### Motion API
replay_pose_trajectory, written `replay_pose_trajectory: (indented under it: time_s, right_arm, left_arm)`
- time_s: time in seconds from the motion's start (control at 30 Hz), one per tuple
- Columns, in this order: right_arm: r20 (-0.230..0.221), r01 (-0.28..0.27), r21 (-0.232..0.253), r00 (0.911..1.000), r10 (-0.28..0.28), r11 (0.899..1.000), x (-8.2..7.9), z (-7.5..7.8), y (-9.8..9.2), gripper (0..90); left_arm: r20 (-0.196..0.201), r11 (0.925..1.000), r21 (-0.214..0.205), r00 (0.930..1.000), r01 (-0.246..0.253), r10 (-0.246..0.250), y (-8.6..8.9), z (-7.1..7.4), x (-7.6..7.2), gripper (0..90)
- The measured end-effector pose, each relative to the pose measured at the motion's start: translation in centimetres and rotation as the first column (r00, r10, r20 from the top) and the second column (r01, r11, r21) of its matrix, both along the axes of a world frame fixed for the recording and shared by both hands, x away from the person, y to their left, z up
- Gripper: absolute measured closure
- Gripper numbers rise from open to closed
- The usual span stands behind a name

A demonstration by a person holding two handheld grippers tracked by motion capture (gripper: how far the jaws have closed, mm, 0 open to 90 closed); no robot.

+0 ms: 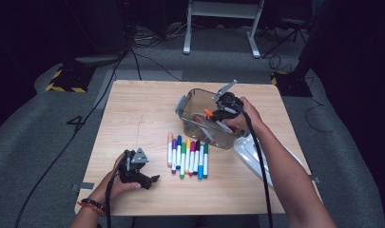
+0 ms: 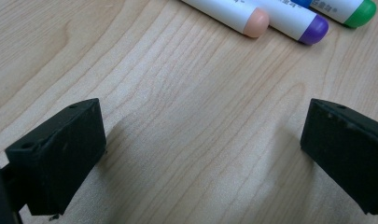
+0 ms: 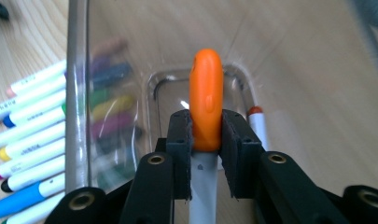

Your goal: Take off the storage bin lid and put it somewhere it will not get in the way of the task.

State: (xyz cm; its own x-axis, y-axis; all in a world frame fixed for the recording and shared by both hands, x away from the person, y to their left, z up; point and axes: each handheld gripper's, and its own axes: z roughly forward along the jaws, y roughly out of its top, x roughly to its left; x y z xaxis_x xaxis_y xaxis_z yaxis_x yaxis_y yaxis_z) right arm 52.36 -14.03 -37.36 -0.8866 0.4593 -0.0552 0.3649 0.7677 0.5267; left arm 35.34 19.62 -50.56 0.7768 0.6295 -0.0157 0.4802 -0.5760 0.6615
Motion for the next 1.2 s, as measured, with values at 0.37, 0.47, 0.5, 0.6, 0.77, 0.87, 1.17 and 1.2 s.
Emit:
replay_pose_trajectory:
  time_s: [0.37, 0.47, 0.5, 0.6, 0.77, 0.87, 1.17, 1.2]
  right_arm:
    - [-0.08, -0.015, -0.096, 0.9968, 0.008, 0.995, 0.0, -1.7, 1.7, 71.6]
    - [-0.068, 0.011, -0.087, 0.9976, -0.017, 0.996, 0.2, -1.6, 1.5, 63.6]
    - [-0.06, 0.028, -0.073, 0.9977, -0.033, 0.997, 0.2, -1.5, 1.3, 61.1]
    - [-0.024, 0.063, -0.01, 0.9977, -0.063, 0.998, 0.2, -0.9, 0.6, 52.2]
    - [0.076, 0.115, 0.118, 0.9893, -0.125, 0.986, -1.4, 1.1, -1.4, 37.6]
    - [0.113, 0.097, 0.198, 0.9862, -0.121, 0.975, -3.0, 2.3, -2.9, 33.4]
    - [0.243, 0.058, 0.247, 0.9627, -0.12, 0.967, -8.7, 3.7, -6.5, 28.7]
    - [0.254, 0.063, 0.251, 0.9586, -0.128, 0.966, -9.3, 3.7, -6.7, 28.8]
  left_arm:
    - [0.0, 1.0, 0.001, 1.0, 0.002, -0.002, 0.0, 0.0, 0.0, 0.3]
    - [0.0, 1.0, 0.001, 1.0, 0.002, -0.002, 0.0, 0.0, 0.0, 0.3]
    - [0.0, 1.0, 0.0, 1.0, 0.001, -0.001, 0.0, 0.0, 0.0, 0.3]
    - [-0.001, 1.0, 0.0, 1.0, 0.003, -0.003, 0.0, 0.0, 0.0, 0.3]
    - [0.0, 1.0, -0.001, 1.0, 0.002, -0.002, 0.0, 0.0, 0.0, 0.3]
    - [0.0, 1.0, -0.001, 1.0, 0.002, -0.002, 0.0, 0.0, 0.0, 0.3]
    - [0.002, 1.0, 0.002, 1.0, 0.0, 0.0, 0.0, 0.0, 0.0, 0.4]
    - [0.001, 1.0, 0.002, 1.0, -0.002, 0.002, 0.0, 0.0, 0.0, 0.5]
